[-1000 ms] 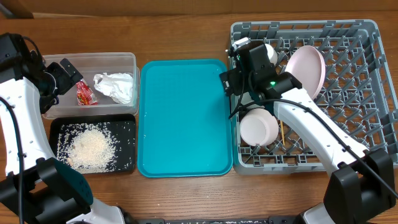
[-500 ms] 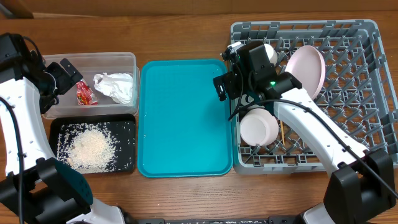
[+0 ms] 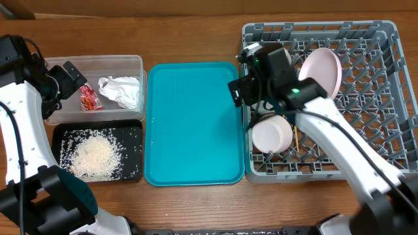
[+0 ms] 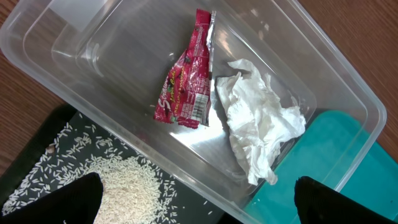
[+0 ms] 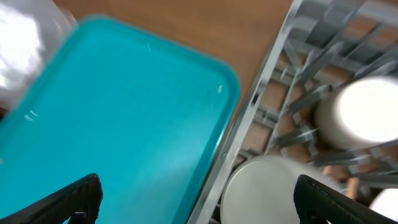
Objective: Sort waste into correct bins and load items into the dishwasher
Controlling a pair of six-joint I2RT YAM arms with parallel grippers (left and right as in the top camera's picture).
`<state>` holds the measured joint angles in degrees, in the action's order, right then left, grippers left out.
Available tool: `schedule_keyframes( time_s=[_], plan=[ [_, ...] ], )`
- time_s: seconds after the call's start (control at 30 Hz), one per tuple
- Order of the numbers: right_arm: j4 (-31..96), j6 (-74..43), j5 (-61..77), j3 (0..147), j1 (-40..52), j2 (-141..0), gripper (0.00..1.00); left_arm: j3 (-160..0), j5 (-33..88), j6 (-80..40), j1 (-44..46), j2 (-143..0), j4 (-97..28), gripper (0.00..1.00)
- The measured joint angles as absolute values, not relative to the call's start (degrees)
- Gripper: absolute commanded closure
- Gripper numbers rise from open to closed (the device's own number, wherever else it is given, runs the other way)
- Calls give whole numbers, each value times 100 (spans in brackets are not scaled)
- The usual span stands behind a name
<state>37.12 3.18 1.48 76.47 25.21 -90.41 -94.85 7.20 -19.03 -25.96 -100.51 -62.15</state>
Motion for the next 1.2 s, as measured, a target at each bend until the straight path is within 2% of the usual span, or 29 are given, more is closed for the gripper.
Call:
schedule_keyframes(
  time_s=[0.3, 0.63, 0.73, 1.0, 1.2],
  plan=[
    [3686, 346, -104, 7649, 2279, -7120, 0, -9485, 720, -1903, -2596, -10051, -6217, 0],
    [4097, 349, 399, 7489, 847, -5374, 0, -9485, 722, -1903, -2596, -10051, -6217, 0],
    [3916, 349, 499, 7039, 589, -4593, 0, -9485, 722, -1905, -2596, -10051, -6217, 0],
    [2921, 287, 613, 4639, 327, -2335, 0, -9485, 718, -1903, -2596, -10051, -6215, 0],
    [2088, -178, 617, 2976, 198, -1240, 0, -9485, 720, -1905, -2596, -10051, -6217, 0]
  ],
)
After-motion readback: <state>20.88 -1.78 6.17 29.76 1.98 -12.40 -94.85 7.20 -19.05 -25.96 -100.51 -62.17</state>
